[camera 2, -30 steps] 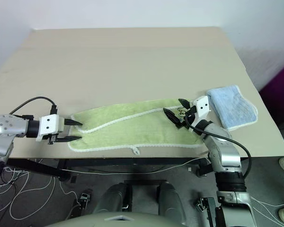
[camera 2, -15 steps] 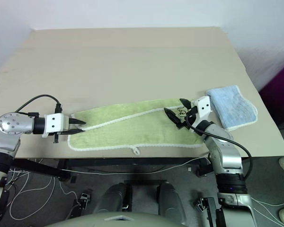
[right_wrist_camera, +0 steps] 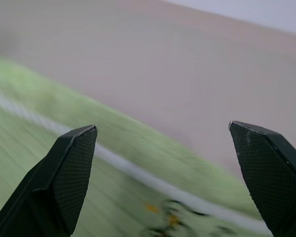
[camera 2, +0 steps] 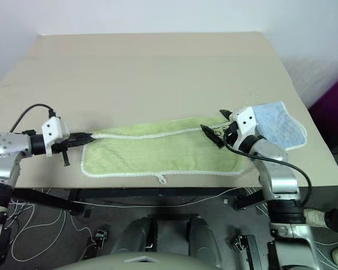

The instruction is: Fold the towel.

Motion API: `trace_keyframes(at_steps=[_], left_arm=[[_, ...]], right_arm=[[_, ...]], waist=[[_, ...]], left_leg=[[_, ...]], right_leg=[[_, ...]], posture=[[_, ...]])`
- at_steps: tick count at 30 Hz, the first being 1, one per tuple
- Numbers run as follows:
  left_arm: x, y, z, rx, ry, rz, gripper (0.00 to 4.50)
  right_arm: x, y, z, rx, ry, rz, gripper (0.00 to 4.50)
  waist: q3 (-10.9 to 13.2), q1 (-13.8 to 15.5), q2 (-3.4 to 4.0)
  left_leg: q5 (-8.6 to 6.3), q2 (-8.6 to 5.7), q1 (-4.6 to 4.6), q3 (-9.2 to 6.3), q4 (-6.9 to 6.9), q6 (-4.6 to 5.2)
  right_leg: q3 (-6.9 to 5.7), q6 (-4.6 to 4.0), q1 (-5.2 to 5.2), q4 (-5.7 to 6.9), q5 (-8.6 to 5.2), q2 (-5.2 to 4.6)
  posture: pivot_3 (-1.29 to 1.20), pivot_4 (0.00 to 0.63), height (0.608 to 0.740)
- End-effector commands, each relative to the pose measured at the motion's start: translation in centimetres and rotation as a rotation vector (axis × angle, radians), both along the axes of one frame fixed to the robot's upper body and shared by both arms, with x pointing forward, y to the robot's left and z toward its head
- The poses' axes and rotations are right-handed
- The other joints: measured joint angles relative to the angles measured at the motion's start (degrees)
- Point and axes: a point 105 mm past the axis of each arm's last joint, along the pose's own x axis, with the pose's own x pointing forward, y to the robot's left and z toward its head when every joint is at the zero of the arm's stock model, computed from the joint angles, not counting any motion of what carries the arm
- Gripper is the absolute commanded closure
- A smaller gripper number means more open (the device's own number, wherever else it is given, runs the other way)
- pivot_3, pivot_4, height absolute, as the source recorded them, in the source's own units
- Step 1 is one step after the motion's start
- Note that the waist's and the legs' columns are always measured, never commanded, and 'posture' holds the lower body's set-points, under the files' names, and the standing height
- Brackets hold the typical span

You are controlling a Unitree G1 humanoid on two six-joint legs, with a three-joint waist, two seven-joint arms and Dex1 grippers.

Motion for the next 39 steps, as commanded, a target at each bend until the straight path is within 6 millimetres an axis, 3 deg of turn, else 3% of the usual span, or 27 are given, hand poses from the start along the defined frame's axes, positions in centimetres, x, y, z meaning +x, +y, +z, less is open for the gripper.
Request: trace_keyframes(at_steps=[1,12,20,23,34,39], left_arm=[[-0.1,0.1,1.7,-0.066,-0.040,0.038,4.45],[-0.5,-0.9,1.7,-0.091,-0.043,0.061,4.45],[-0.6,-1.9,1.4,-0.093,-0.042,0.053,4.45],[-0.6,-2.0,1.3,-0.094,-0.040,0.052,4.50],[-0.6,-2.2,1.3,-0.105,-0.041,0.058,4.50],[-0.4,-1.9,1.5,-0.111,-0.056,0.078,4.50]], right_arm=[[0.6,-1.0,1.1,-0.179,-0.078,0.010,0.00],[2.3,-4.8,-0.4,-0.786,-0.201,0.053,0.00],[3.6,-5.0,-0.1,-0.897,-0.274,0.057,0.00],[3.8,-5.0,0.1,-0.903,-0.289,0.056,0.59],[3.6,-4.9,0.1,-0.921,-0.291,0.091,4.47],[3.7,-5.0,0.8,-0.929,-0.319,0.081,4.47]], waist=[[0.00,-0.09,0.00],[0.01,-0.10,0.00],[0.01,-0.09,0.00],[0.01,-0.08,0.00],[0.01,-0.13,0.00],[0.01,-0.12,0.00]], left_leg=[[0.00,0.00,0.01,0.01,0.00,0.00],[0.00,0.01,0.01,0.06,-0.01,-0.01],[0.01,0.02,0.01,0.09,-0.01,-0.01],[0.01,0.01,0.01,0.09,0.00,-0.01],[0.01,0.01,0.01,0.09,0.00,-0.01],[0.01,0.01,0.01,0.09,0.00,-0.01]], right_leg=[[0.00,0.00,0.00,0.00,0.00,0.00],[0.04,0.00,-0.03,0.00,0.00,0.00],[0.07,0.00,-0.03,0.00,0.00,0.00],[0.08,0.00,-0.01,-0.01,0.00,-0.01],[0.08,0.00,-0.02,-0.01,0.00,0.00],[0.08,0.00,-0.02,-0.01,0.00,0.00]], posture=[[0.00,0.150,0.740],[0.00,0.150,0.740],[0.00,0.150,0.740],[0.00,0.150,0.740],[0.00,0.150,0.740],[0.00,0.150,0.740]])
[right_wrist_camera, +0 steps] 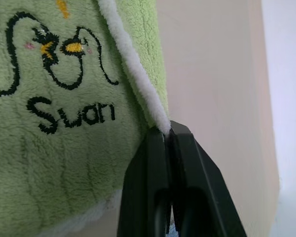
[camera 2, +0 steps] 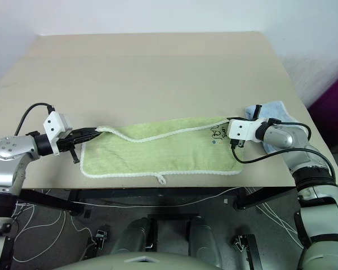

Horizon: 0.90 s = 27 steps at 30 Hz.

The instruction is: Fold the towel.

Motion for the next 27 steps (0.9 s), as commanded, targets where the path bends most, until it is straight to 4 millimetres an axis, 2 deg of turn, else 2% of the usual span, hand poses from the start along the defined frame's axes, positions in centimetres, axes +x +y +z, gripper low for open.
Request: trace_keyframes(at_steps=[1,7,12,15,19,22,24,27], left_arm=[[0.2,0.2,1.4,-0.006,-0.060,0.017,4.50],[4.4,3.1,5.5,-0.196,-0.215,0.283,4.50],[7.0,3.9,8.7,-0.275,-0.305,0.367,4.50],[8.4,3.8,12.1,-0.322,-0.383,0.380,4.50],[8.5,4.7,16.6,-0.369,-0.481,0.382,4.50],[7.7,5.7,18.0,-0.379,-0.507,0.380,4.50],[7.0,6.3,17.8,-0.367,-0.492,0.359,4.50],[5.4,6.6,14.7,-0.308,-0.382,0.287,4.50]], right_arm=[[0.4,0.0,2.8,-0.011,-0.094,0.015,4.47],[1.8,-0.3,7.5,0.063,-0.194,-0.014,4.47],[3.3,-0.6,11.5,0.092,-0.274,-0.041,4.47],[3.9,-0.6,15.4,0.107,-0.351,-0.050,4.47],[3.3,-0.6,19.6,0.156,-0.416,-0.019,4.47],[2.4,-0.4,20.6,0.213,-0.398,0.026,4.47],[1.7,-0.1,20.1,0.248,-0.335,0.069,4.47],[-0.2,0.2,17.1,0.282,-0.164,0.133,4.47]], waist=[[0.00,-0.01,0.00],[0.02,0.09,-0.03],[0.02,0.06,-0.03],[0.05,0.01,-0.06],[0.07,-0.18,-0.08],[0.07,-0.42,-0.08],[0.07,-0.64,-0.07],[0.05,-1.18,-0.05]], left_leg=[[0.00,0.00,0.00,0.00,0.00,0.00],[0.01,0.00,0.00,-0.02,0.07,-0.01],[0.01,-0.02,-0.01,0.00,0.05,-0.01],[0.02,-0.03,-0.04,0.01,0.06,-0.03],[0.05,-0.03,-0.17,0.03,0.02,-0.08],[0.18,-0.01,-0.17,0.06,-0.08,-0.31],[0.18,-0.01,-0.17,0.11,-0.10,-0.31],[0.17,0.01,-0.16,0.09,-0.08,-0.29]], right_leg=[[0.00,0.00,0.00,0.00,0.00,0.00],[-0.03,0.00,-0.01,0.04,0.00,0.01],[-0.03,0.01,-0.01,0.00,0.00,0.01],[-0.02,0.01,-0.03,0.01,0.01,0.01],[-0.01,0.01,-0.19,0.01,0.01,0.03],[0.01,0.01,-0.17,0.01,0.01,0.03],[0.05,0.02,-0.18,0.01,0.01,0.02],[0.04,0.02,-0.13,0.05,0.01,0.02]], posture=[[0.00,0.150,0.740],[0.00,0.150,0.740],[0.00,0.150,0.740],[0.00,0.150,0.740],[0.00,0.150,0.740],[0.00,0.150,0.740],[0.00,0.150,0.740],[0.00,0.150,0.740]])
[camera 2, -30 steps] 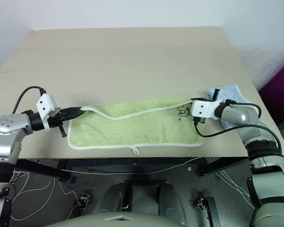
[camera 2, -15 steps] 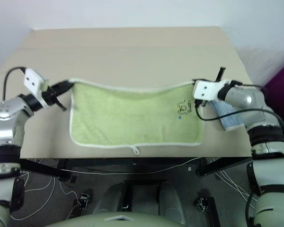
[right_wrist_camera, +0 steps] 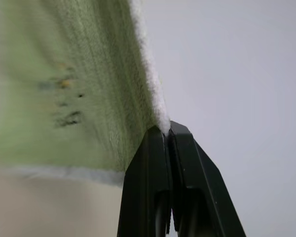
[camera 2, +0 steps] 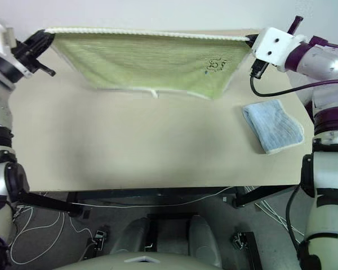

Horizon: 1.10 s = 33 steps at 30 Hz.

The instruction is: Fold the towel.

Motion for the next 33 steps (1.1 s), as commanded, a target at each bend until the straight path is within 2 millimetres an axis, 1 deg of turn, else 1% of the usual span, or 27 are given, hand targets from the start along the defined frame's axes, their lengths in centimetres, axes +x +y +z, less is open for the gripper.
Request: trace_keyframes(at_steps=[1,3,5,8,10,12,14,17,20,22,24,26,28,31,33], left_arm=[[-2.7,0.9,-2.7,0.036,0.102,-0.088,4.50],[-4.7,0.2,-5.7,0.098,0.218,-0.163,4.50],[-6.9,-0.4,-8.3,0.133,0.333,-0.227,4.50],[-9.8,-0.5,-11.6,0.145,0.493,-0.271,4.50],[-11.2,-0.2,-12.7,0.149,0.559,-0.271,4.50],[-12.3,0.3,-13.2,0.141,0.615,-0.263,4.50],[-13.1,0.8,-13.5,0.138,0.650,-0.253,4.50],[-14.1,1.3,-13.5,0.131,0.693,-0.250,4.50],[-14.9,1.3,-13.7,0.130,0.730,-0.267,4.50],[-15.0,1.1,-13.9,0.138,0.742,-0.269,4.50],[-14.5,1.0,-14.2,0.148,0.734,-0.257,4.50],[-13.2,1.0,-14.4,0.162,0.693,-0.210,4.50],[-11.1,1.3,-14.3,0.170,0.637,-0.133,4.50],[-8.7,1.5,-14.5,0.188,0.582,-0.062,4.50],[-7.3,1.6,-14.8,0.186,0.566,-0.030,4.50]], right_arm=[[-2.9,-0.4,-1.9,0.037,0.154,0.084,4.47],[-4.7,-0.5,-4.6,0.039,0.295,0.106,4.47],[-6.4,-0.6,-6.9,0.046,0.412,0.117,4.47],[-9.0,-0.4,-9.6,0.062,0.569,0.140,4.47],[-10.5,-0.3,-10.5,0.085,0.655,0.153,4.47],[-12.4,-0.1,-11.5,0.085,0.754,0.172,4.47],[-13.7,0.0,-12.1,0.080,0.826,0.180,4.47],[-15.0,0.0,-12.6,0.081,0.901,0.180,4.47],[-15.6,-0.1,-12.7,0.081,0.944,0.180,4.47],[-15.4,-0.1,-12.7,0.074,0.939,0.178,4.47],[-14.4,-0.1,-12.6,0.071,0.900,0.165,4.47],[-12.8,-0.1,-12.3,0.067,0.840,0.142,4.47],[-10.7,-0.3,-12.0,0.063,0.774,0.098,4.47],[-7.7,-0.4,-11.8,0.065,0.694,0.045,4.47],[-6.4,-0.3,-11.8,0.065,0.672,0.033,4.47]], waist=[[-0.01,-0.13,0.01],[0.00,-0.14,0.02],[0.01,-0.13,0.03],[0.02,0.02,0.04],[0.02,0.18,0.04],[0.02,0.64,0.05],[0.01,1.14,0.04],[0.01,1.40,0.04],[0.01,1.40,0.04],[0.01,1.40,0.04],[0.01,1.35,0.04],[0.01,1.32,0.04],[0.00,1.40,0.04],[0.00,1.36,0.03],[0.00,1.32,0.03]], left_leg=[[0.00,0.00,0.00,-0.02,0.01,0.00],[-0.16,0.01,-0.01,-0.08,-0.01,0.28],[-0.19,0.01,-0.08,-0.07,0.07,0.33],[-0.20,0.04,-0.06,-0.09,0.12,0.34],[-0.20,0.06,0.08,-0.10,0.10,0.34],[-0.21,0.06,0.18,-0.11,0.09,0.34],[-0.22,0.06,0.22,-0.12,0.07,0.35],[-0.22,0.06,0.24,-0.12,0.09,0.35],[-0.23,0.06,0.24,-0.12,0.08,0.35],[-0.23,0.06,0.24,-0.13,0.08,0.35],[-0.23,0.06,0.24,-0.13,0.08,0.35],[-0.23,0.06,0.26,-0.12,0.07,0.35],[-0.23,0.05,0.30,-0.12,0.07,0.34],[-0.22,0.00,0.27,-0.12,0.08,0.34],[-0.22,-0.03,0.22,-0.07,0.08,0.34]], right_leg=[[0.00,0.00,0.00,0.02,0.00,-0.01],[-0.01,0.00,0.03,0.01,0.00,-0.04],[0.01,0.00,-0.03,0.02,0.00,-0.08],[0.09,-0.01,-0.04,-0.02,-0.01,-0.17],[0.10,-0.02,0.07,-0.03,-0.01,-0.18],[0.08,-0.02,0.17,-0.03,-0.01,-0.20],[0.07,-0.03,0.23,-0.09,-0.01,-0.22],[0.05,-0.03,0.29,-0.13,-0.01,-0.26],[0.03,-0.03,0.30,-0.17,-0.02,-0.29],[0.03,-0.04,0.31,-0.17,-0.02,-0.29],[0.03,-0.04,0.31,-0.17,-0.02,-0.30],[0.03,-0.04,0.31,-0.18,-0.02,-0.30],[0.01,-0.04,0.34,-0.18,-0.02,-0.30],[-0.02,-0.03,0.31,-0.18,-0.01,-0.29],[-0.04,-0.02,0.22,-0.16,0.00,-0.26]], posture=[[0.00,0.150,0.740],[0.00,0.150,0.740],[0.00,0.150,0.740],[0.00,0.150,0.740],[0.00,0.150,0.740],[0.00,0.150,0.740],[0.00,0.150,0.740],[0.00,0.150,0.740],[0.00,0.150,0.740],[0.00,0.150,0.740],[0.00,0.150,0.740],[0.00,0.150,0.740],[0.00,0.150,0.740],[0.00,0.150,0.740],[0.00,0.150,0.740]])
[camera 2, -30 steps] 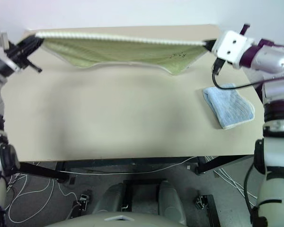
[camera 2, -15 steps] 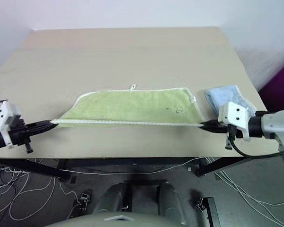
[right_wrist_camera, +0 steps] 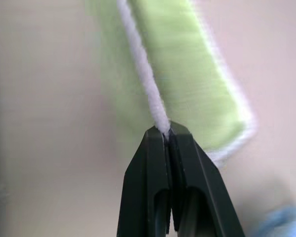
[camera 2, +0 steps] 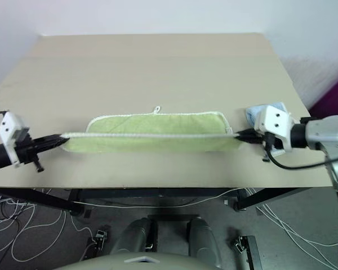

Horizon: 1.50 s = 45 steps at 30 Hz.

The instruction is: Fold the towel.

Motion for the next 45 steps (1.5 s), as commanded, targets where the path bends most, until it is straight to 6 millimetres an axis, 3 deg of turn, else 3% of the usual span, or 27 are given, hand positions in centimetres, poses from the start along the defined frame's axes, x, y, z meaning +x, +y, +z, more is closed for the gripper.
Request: trace_keyframes(at_steps=[1,8,13,18,22,28,33,35,38,42,45], left_arm=[[1.9,0.8,-0.2,0.053,-0.052,0.070,4.50],[6.1,0.1,-0.4,0.075,-0.121,0.144,4.50],[7.5,-0.3,-0.9,0.084,-0.132,0.167,4.50],[7.5,-0.5,-2.3,0.083,-0.094,0.163,4.50],[7.4,-0.3,-2.8,0.053,-0.070,0.182,3.58],[7.2,0.3,-2.8,0.040,-0.069,0.206,1.59],[6.8,2.0,-2.0,0.042,-0.110,0.280,0.02],[6.4,2.9,-1.4,0.009,-0.134,0.326,0.02],[5.7,4.6,-0.1,-0.019,-0.192,0.419,0.02],[4.9,4.9,1.5,-0.057,-0.254,0.432,0.02],[4.6,3.3,2.7,-0.090,-0.290,0.352,0.02]], right_arm=[[2.0,-0.4,0.2,-0.031,-0.060,-0.037,4.47],[6.2,0.2,-0.9,-0.037,-0.120,-0.087,4.47],[7.9,0.1,-1.0,-0.027,-0.151,-0.125,4.47],[8.7,0.2,-1.4,-0.014,-0.161,-0.144,4.47],[9.3,0.1,-1.0,0.032,-0.182,-0.182,3.57],[9.5,-0.3,0.1,0.061,-0.233,-0.213,1.55],[9.0,-1.4,2.2,0.072,-0.348,-0.251,0.01],[8.3,-1.8,3.5,0.121,-0.399,-0.280,0.01],[6.5,-1.8,4.7,0.345,-0.359,-0.360,0.01],[3.2,-0.3,3.1,0.569,-0.142,-0.406,0.01],[0.8,1.2,1.3,0.814,0.126,-0.466,0.01]], waist=[[0.00,0.00,0.00],[0.00,-0.09,-0.01],[0.00,-0.19,-0.01],[0.00,-0.31,-0.01],[0.00,-0.31,-0.01],[0.00,-0.32,-0.01],[0.00,-0.30,-0.01],[0.00,-0.25,-0.01],[0.00,-0.13,-0.02],[-0.04,0.10,-0.06],[-0.05,0.11,-0.06]], left_leg=[[0.00,0.00,-0.05,0.00,0.00,0.00],[0.02,0.00,-0.16,0.06,0.05,-0.01],[0.02,-0.01,-0.16,0.09,0.04,-0.02],[0.03,0.00,-0.16,0.09,0.04,-0.03],[0.04,0.00,-0.16,0.08,0.06,-0.03],[0.04,0.00,-0.16,0.07,0.06,-0.03],[0.04,0.00,-0.16,0.07,0.06,-0.03],[0.04,0.00,-0.19,0.06,0.05,-0.03],[0.03,0.01,-0.21,0.05,0.06,-0.03],[0.03,0.03,-0.22,-0.02,0.08,-0.02],[0.03,0.02,-0.22,-0.08,0.10,-0.02]], right_leg=[[0.00,0.00,-0.06,0.01,0.00,0.01],[0.01,0.01,-0.21,0.12,0.01,0.16],[0.03,0.02,-0.23,0.12,0.01,0.18],[0.04,0.02,-0.24,0.15,0.01,0.21],[0.04,0.02,-0.24,0.18,0.01,0.21],[0.04,0.02,-0.24,0.18,0.01,0.21],[0.05,0.02,-0.25,0.18,0.01,0.19],[0.05,0.02,-0.28,0.19,0.01,0.19],[0.07,0.02,-0.30,0.20,0.01,0.17],[0.06,0.02,-0.26,0.22,0.01,0.08],[0.07,0.02,-0.19,0.20,0.01,0.03]], posture=[[0.00,0.150,0.740],[0.00,0.150,0.740],[0.00,0.150,0.740],[0.00,0.150,0.740],[0.00,0.150,0.740],[0.00,0.150,0.740],[0.00,0.150,0.740],[0.00,0.150,0.740],[0.00,0.150,0.740],[0.00,0.150,0.740],[0.00,0.150,0.740]])
